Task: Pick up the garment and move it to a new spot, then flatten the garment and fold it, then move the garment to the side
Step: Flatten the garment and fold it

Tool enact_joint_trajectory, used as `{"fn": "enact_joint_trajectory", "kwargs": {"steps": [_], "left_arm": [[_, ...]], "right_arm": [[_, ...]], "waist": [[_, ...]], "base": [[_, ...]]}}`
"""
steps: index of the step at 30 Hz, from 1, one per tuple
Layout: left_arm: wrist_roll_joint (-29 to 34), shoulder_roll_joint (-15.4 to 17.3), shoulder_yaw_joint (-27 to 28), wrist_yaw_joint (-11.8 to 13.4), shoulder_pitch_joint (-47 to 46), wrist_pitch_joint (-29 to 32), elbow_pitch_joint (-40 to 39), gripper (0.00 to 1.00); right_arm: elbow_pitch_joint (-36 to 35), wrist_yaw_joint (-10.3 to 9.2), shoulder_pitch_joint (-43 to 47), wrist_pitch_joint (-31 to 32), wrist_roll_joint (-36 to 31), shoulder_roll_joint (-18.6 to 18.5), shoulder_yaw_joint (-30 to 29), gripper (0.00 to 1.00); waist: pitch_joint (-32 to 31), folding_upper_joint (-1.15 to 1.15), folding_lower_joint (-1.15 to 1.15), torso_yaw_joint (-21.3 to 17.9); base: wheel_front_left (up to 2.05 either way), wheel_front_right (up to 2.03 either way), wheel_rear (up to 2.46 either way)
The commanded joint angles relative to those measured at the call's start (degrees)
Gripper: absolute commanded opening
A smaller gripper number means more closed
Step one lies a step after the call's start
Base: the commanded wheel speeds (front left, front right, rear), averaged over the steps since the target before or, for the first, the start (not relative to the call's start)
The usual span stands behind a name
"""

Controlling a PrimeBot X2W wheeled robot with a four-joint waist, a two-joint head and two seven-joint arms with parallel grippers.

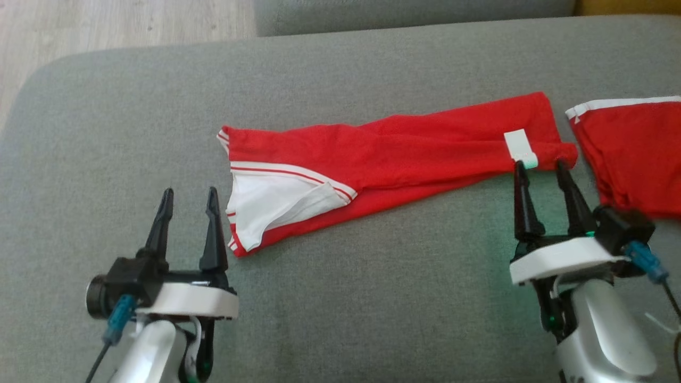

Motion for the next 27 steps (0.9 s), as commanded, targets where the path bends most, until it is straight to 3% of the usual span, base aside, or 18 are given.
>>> {"fn": "enact_joint_trajectory", "kwargs": {"steps": [1, 4, 8, 20, 27], "left_arm": [[2.0, -0.6, 4.3, -1.4, -1.5, -0.3, -2.1, 1.00], [5.0, -2.6, 6.8, -4.1, -1.8, -0.3, -1.7, 1.00], [7.0, -3.7, 8.0, -5.9, -3.1, -0.3, -1.3, 1.00], [11.7, -7.6, 10.1, -10.8, -7.3, -0.3, 0.9, 1.00], [13.3, -8.4, 11.8, -12.1, -8.0, -0.3, 1.5, 1.00]], "right_arm": [[-3.1, -0.05, -1.5, -0.6, -1.8, 0.5, 1.3, 1.00], [-2.8, -0.05, -2.3, -0.6, -2.5, 0.6, 1.1, 1.00], [-0.9, -0.05, -5.2, 0.9, -4.7, 0.6, -1.7, 1.00], [15.2, -0.05, -19.4, 9.8, -16.7, 0.6, -25.4, 1.00], [25.5, -0.05, -23.2, 9.1, -19.0, 0.6, -27.9, 0.98]], "waist": [[0.9, 0.00, 0.01, 0.3], [2.8, 0.00, 0.01, 0.7], [4.9, 0.00, 0.01, 1.3], [11.4, 0.00, 0.01, 4.6], [12.5, 0.00, 0.01, 4.8]], "base": [[0.00, 0.00, 0.00], [0.00, 0.00, 0.00], [0.00, 0.00, 0.00], [0.00, 0.00, 0.00], [0.00, 0.00, 0.00]]}}
